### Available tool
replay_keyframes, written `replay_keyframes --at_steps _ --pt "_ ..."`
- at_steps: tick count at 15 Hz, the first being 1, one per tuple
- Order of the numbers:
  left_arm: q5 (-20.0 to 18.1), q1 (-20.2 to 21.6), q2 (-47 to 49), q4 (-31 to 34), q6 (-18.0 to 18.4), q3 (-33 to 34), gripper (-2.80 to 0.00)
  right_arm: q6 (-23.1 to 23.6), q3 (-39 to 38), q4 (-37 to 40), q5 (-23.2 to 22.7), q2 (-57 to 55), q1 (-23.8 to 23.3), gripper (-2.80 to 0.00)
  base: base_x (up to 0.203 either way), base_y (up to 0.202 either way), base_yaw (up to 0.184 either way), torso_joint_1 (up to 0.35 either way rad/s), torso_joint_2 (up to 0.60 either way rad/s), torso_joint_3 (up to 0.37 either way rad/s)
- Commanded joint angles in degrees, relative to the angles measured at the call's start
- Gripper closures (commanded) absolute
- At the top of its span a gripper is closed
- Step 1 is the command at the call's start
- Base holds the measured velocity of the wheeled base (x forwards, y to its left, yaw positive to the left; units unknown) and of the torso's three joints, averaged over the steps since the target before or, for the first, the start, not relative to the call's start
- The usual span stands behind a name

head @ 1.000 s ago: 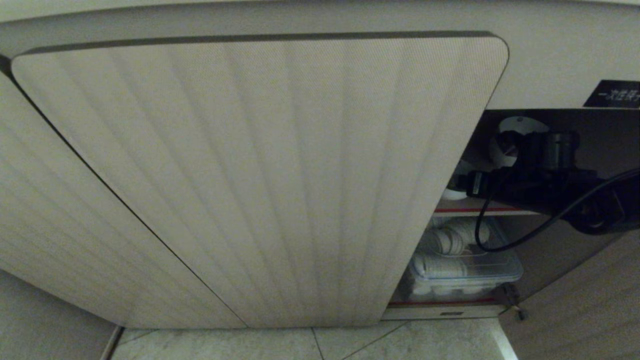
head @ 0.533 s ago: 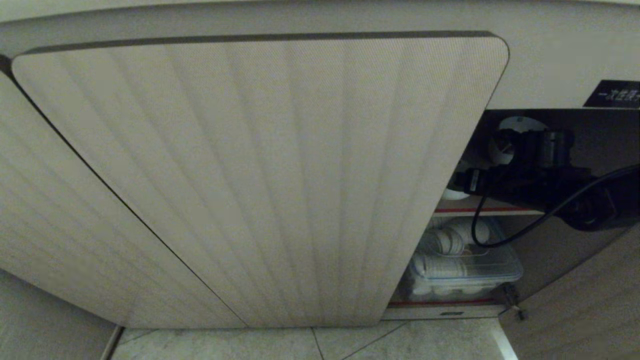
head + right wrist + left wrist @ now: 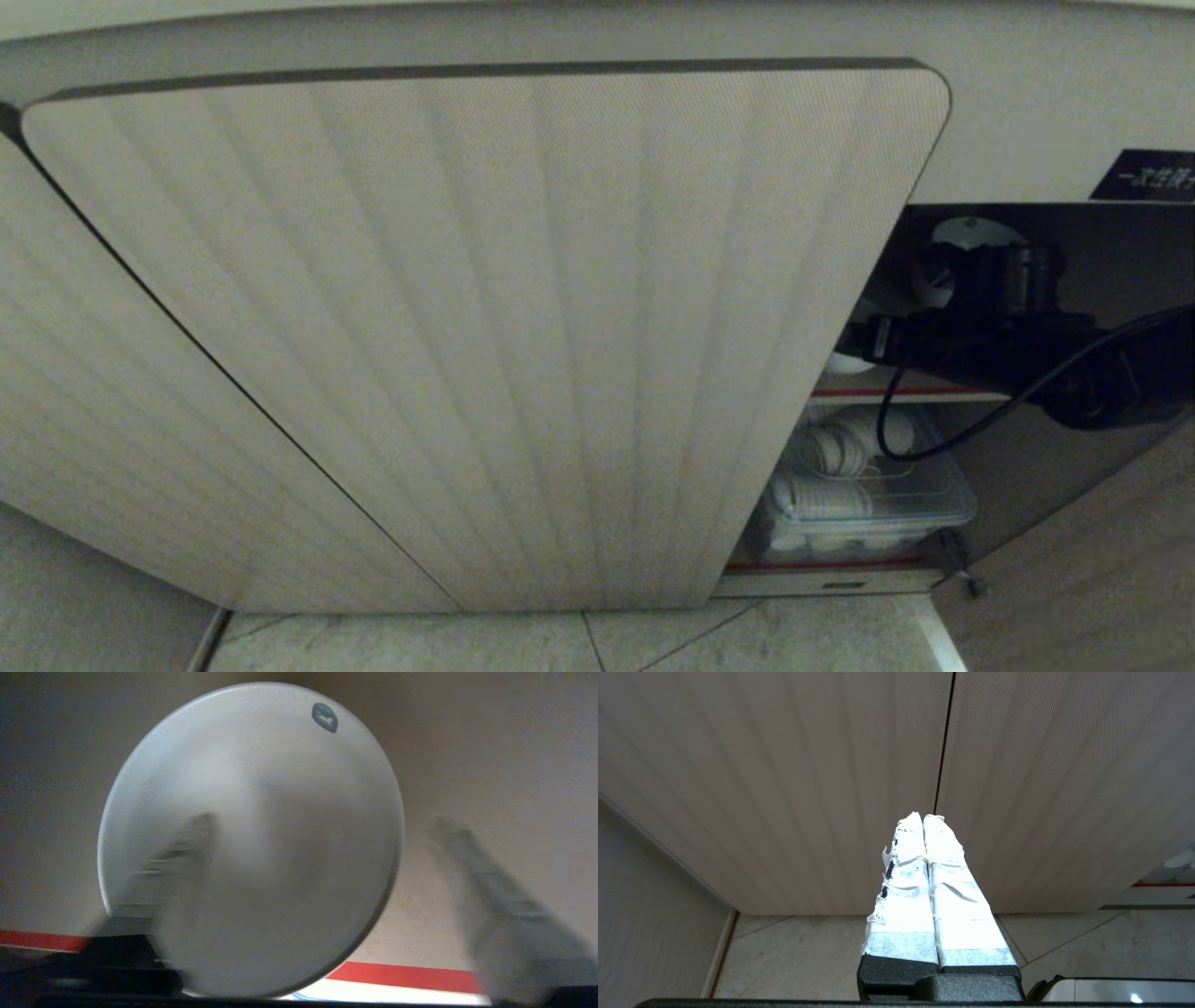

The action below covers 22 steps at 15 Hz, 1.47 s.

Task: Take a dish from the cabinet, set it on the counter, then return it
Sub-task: Take the bowl from the cabinet

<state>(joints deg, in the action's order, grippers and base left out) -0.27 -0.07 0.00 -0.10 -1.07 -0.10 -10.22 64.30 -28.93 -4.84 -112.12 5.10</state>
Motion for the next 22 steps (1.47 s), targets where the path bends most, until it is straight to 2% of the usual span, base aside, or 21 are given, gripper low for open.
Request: replay_keyframes --at_steps 1,10,13,22 --pt "-0.06 0.07 0.0 0.01 -0.08 0.01 0.0 -0.06 0.67 -0.17 -0.08 -0.23 0.02 0.0 0.0 0.0 0.0 0.0 0.0 0.0" --pt "-0.08 0.0 0.0 0.01 -0.05 0.01 0.0 -0.06 1.62 -0.25 0.01 -0.47 0.07 0.0 0.0 0.0 0.0 0.0 0.0 0.0" --pt "-0.06 -0.01 0.0 -0.02 -0.07 0.01 0.0 -0.15 1.71 -0.25 3.39 -0.48 0.26 0.0 0.0 0.0 0.0 0.0 0.0 0.0" --pt "0.0 -0.01 0.0 0.01 0.01 0.01 0.0 -0.31 1.1 2.7 3.35 2.24 0.71 0.0 0.0 0.0 0.0 0.0 0.0 0.0"
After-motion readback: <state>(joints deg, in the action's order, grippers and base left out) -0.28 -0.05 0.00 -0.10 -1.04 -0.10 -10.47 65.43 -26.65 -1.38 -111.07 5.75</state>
